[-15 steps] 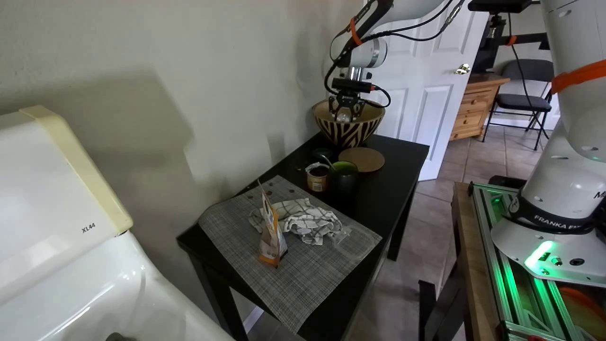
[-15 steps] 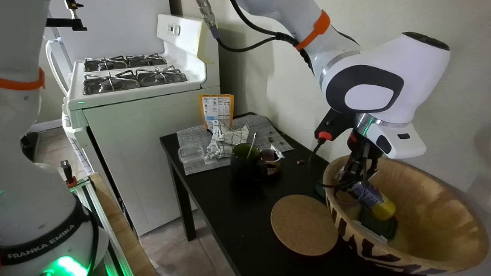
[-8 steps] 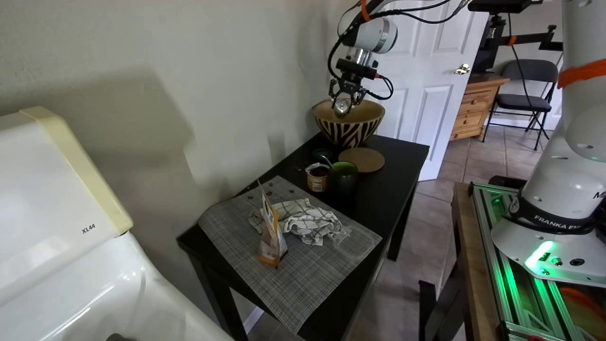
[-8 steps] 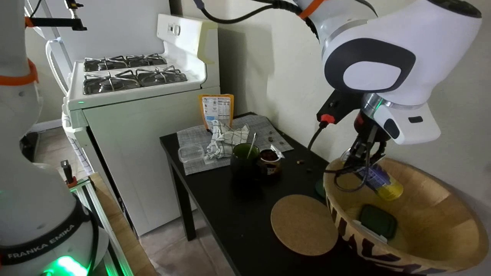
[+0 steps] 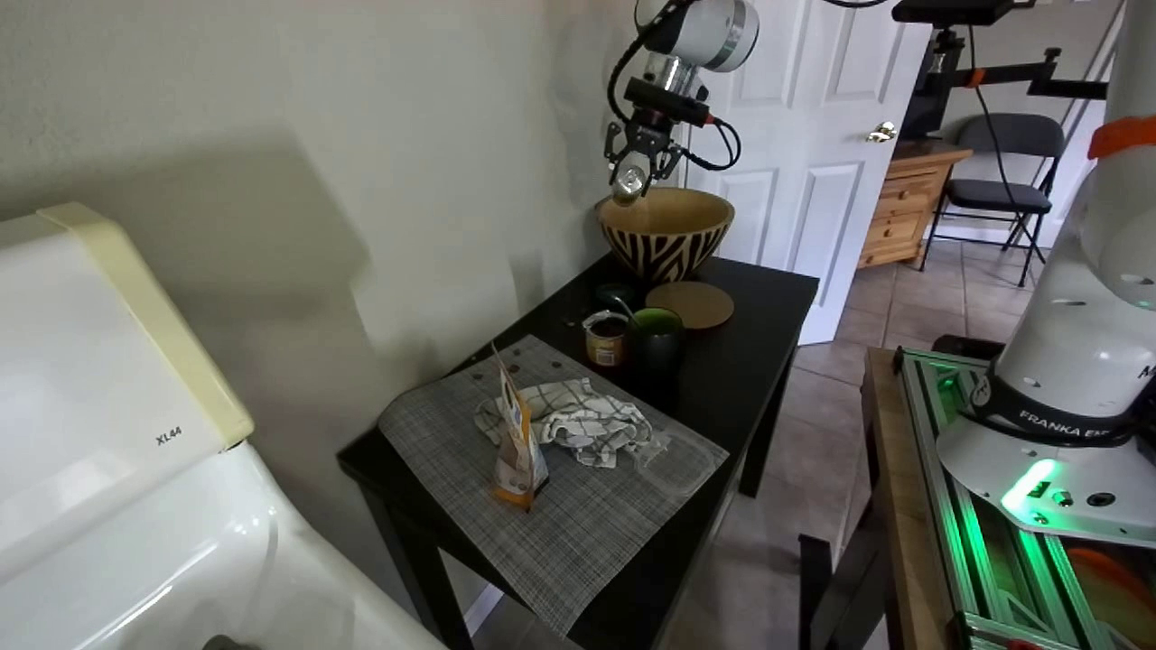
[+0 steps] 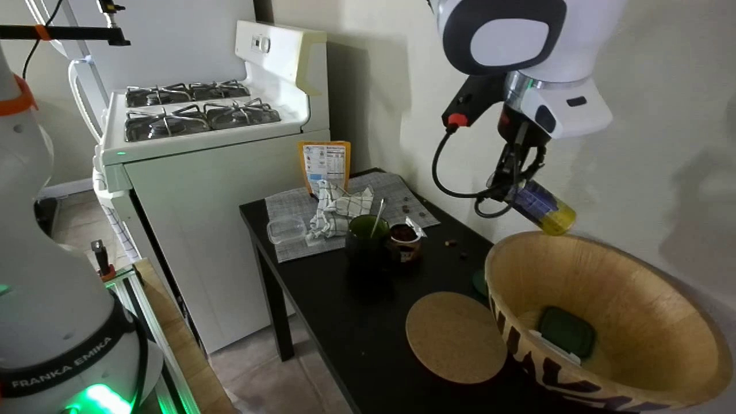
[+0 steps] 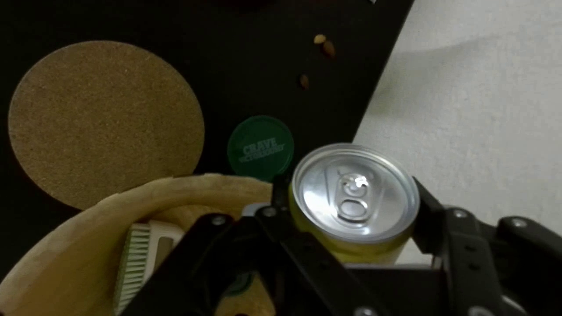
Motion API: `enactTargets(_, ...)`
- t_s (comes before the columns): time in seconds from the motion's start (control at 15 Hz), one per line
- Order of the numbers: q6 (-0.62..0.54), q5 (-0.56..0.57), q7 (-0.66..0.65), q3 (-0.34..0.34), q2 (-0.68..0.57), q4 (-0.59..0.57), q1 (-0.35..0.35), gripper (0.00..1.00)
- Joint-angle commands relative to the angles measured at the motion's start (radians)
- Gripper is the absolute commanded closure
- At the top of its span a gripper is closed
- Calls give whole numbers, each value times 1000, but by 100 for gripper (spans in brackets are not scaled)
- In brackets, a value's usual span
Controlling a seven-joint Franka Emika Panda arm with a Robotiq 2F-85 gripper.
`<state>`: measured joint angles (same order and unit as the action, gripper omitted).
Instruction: Take the can out of the bowl and put it on the table.
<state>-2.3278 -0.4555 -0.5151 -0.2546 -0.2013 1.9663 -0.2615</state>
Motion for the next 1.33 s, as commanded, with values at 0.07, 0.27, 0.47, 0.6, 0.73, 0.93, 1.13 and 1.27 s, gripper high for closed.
enactTargets(0.07,-112,85,-87,40,170,178,94,62)
enactTargets(0.27,-145,65,-100,79,226,250,121,62)
enactTargets(0.47,-134,-18,-61,95,265,309,118,62)
enactTargets(0.6,-109,-88,-24,87,282,334,108,62)
enactTargets(0.73,-77,-165,28,68,284,348,92,62)
enactTargets(0.93,-2,-233,86,33,251,337,60,62)
enactTargets(1.13,74,-255,116,4,213,318,27,62)
enactTargets(1.27,136,-263,134,-10,181,299,10,62)
